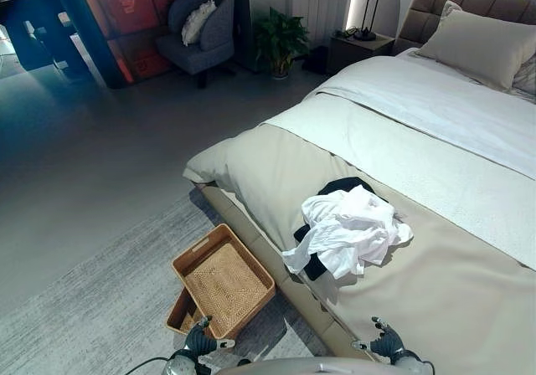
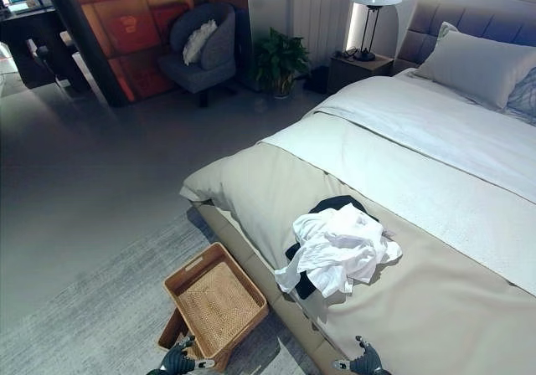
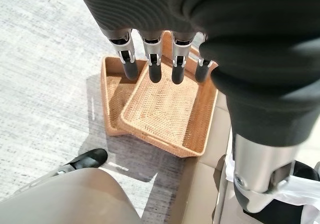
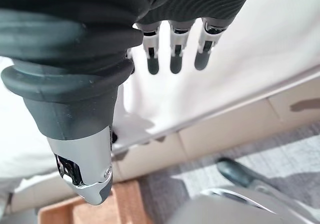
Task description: Pick up clothes into the bucket
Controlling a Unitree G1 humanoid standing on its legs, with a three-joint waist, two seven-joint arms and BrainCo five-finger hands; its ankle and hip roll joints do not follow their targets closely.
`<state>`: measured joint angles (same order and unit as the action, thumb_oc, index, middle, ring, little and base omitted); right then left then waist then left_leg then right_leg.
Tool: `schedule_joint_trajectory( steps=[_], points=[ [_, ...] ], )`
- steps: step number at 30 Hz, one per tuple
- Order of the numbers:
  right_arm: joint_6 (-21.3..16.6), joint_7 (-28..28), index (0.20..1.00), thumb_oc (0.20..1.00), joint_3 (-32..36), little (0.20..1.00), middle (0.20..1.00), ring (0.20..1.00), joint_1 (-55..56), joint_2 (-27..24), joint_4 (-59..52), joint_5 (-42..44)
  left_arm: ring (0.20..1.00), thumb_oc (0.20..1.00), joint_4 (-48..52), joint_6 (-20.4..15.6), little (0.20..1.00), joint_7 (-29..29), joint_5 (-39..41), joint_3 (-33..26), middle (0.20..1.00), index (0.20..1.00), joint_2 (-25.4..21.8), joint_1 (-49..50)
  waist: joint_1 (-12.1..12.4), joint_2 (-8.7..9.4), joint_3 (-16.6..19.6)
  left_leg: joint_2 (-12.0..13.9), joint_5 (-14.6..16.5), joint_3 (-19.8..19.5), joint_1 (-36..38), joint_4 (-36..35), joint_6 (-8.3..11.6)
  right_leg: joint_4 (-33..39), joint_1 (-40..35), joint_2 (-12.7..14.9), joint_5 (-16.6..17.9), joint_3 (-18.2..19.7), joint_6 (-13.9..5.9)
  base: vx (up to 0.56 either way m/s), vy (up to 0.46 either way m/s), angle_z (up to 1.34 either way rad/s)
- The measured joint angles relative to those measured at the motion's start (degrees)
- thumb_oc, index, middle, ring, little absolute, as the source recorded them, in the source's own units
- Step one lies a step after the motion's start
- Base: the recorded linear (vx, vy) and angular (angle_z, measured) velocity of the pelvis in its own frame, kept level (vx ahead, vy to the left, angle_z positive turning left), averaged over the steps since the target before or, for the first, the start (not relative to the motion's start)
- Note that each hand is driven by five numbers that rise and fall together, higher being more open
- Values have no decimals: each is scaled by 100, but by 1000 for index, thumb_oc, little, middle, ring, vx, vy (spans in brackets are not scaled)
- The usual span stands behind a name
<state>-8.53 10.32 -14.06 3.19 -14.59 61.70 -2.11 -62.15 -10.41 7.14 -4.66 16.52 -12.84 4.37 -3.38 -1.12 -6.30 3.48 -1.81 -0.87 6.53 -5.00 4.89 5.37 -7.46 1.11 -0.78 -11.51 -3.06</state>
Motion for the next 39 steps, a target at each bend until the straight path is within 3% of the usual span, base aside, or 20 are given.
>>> schedule_joint_trajectory(
  steps=[5,9,13,20,23,28,30,34,39],
  points=[
    [-106,353,1000,1000,43,1000,1000,1000,-214,-235,-1868,159,1000,1000,216,-10,1000,198,167,-80,1000,1000,-9,10,-20,-38,-166,-19,-74,7,-443,79,-43,-22,403,16,139,21,-6,-91,25,-3],
    [-169,788,1000,1000,253,1000,1000,1000,-767,-410,-2157,156,1000,1000,311,-22,1000,413,225,-70,1000,1000,-24,-68,1,-48,-456,-46,-103,18,-575,91,-59,-23,554,35,170,29,-2,-29,24,0],
    [-289,1213,1000,1000,527,1000,1000,1000,-1030,-640,-2756,25,1000,1000,503,-29,1000,605,373,-38,1000,1000,-13,-82,-7,-167,-746,-91,-150,-4,-824,85,-99,-30,775,83,235,22,-21,-38,38,1],
    [-264,1975,1000,1000,912,1000,1000,1000,-1905,-1000,-2702,-232,1000,1000,765,-124,1000,767,383,139,1000,1000,20,-484,16,-336,-1409,-239,-185,-84,-1245,292,-144,-330,1217,245,264,-9,-18,-51,45,4],
    [-243,2353,1000,1000,900,1000,1000,1000,-2591,-1152,-2220,-365,1000,1000,975,-244,1000,885,452,311,1000,1000,14,-739,82,-384,-1726,-309,-185,-75,-1474,472,-145,-727,1558,357,128,30,-57,-47,1,-3],
    [-76,2887,1000,1000,651,1000,1000,1000,-3485,-1295,-739,-579,1000,1000,1010,-296,1000,1095,747,604,1000,1000,1,-907,290,-406,-1936,-388,-186,-125,-1777,682,-146,-1455,2057,511,-199,19,-105,-66,-33,9],
    [156,3030,1000,1000,510,1000,1000,1000,-4047,-1554,46,-563,1000,1000,1125,-314,1000,1161,972,836,1000,1000,27,-1020,272,-522,-2071,-472,-198,-295,-2101,800,-162,-1891,2449,636,-386,-74,-70,-67,-35,37],
    [285,3081,1000,1000,460,1000,1000,1000,-4530,-1741,663,-239,1000,1000,1233,-394,1000,1208,1345,957,1000,1000,100,-1075,471,-693,-2276,-602,-325,-507,-2479,815,-238,-2602,3017,852,-678,-227,0,-70,-2,39],
    [436,3133,1000,1000,190,1000,1000,1000,-5371,-2048,1111,80,1000,1000,1425,-396,1000,1250,1556,1177,1000,1000,103,-1149,431,-796,-2334,-804,-519,-649,-3051,842,-298,-3359,3863,1169,-885,-291,96,-22,31,22]
  ],
)
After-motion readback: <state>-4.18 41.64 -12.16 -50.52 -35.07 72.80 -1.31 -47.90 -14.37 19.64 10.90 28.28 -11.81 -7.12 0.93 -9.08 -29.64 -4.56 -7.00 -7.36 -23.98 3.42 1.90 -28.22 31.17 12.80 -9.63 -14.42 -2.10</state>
